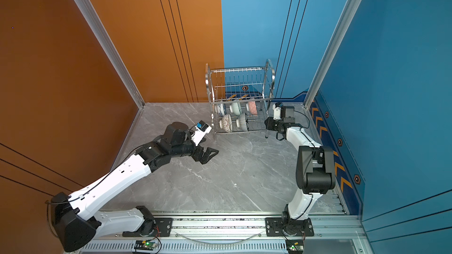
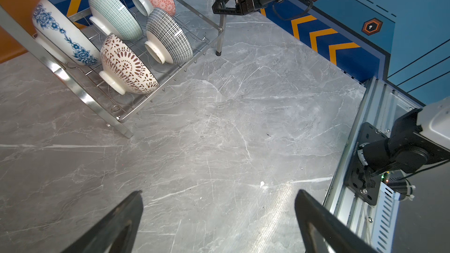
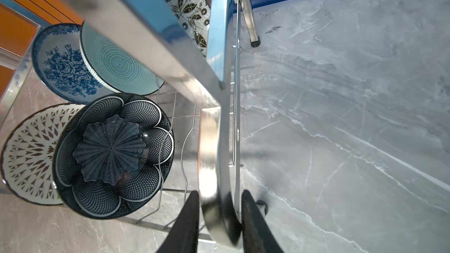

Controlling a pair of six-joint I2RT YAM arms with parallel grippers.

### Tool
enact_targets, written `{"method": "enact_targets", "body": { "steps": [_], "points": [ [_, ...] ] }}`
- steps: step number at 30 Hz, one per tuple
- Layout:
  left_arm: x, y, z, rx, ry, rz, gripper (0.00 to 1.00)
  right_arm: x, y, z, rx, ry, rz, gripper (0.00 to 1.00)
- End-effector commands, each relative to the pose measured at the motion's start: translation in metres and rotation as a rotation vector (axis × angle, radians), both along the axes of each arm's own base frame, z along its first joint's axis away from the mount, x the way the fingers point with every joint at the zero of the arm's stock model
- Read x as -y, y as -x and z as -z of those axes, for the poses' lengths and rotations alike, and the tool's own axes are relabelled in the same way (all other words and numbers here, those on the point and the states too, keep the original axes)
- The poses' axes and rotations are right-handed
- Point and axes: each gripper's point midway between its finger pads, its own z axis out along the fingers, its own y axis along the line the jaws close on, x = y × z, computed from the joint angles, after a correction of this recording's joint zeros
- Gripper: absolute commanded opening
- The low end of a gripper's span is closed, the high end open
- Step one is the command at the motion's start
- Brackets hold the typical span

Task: Load bowls into a dish rack
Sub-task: Move the dish rack to the top-center of the table.

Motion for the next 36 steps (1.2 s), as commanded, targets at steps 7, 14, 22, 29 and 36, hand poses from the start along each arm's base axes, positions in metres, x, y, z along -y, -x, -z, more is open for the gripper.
{"method": "enact_targets", "body": {
  "steps": [7,14,22,29,36],
  "points": [
    [0.003,0.002,0.005,0.01,-0.016,0.022,0.98,-0.025,0.0,-0.003,-0.01,-0.022,-0.06,0.25],
    [0.003,0.003,0.004,0.012,-0.014,0.024,0.98,-0.037,0.003,-0.007,-0.008,-0.038,-0.081,0.23],
    [0.003,0.004,0.002,0.017,-0.01,0.026,0.98,-0.047,0.01,-0.014,-0.005,-0.075,-0.092,0.23],
    [0.003,0.005,0.0,0.018,-0.007,0.026,0.98,-0.054,0.016,-0.015,-0.007,-0.082,-0.092,0.24],
    [0.003,0.006,-0.001,0.027,-0.008,0.027,0.98,-0.045,0.016,-0.017,-0.005,-0.071,-0.065,0.29]
  ]
}}
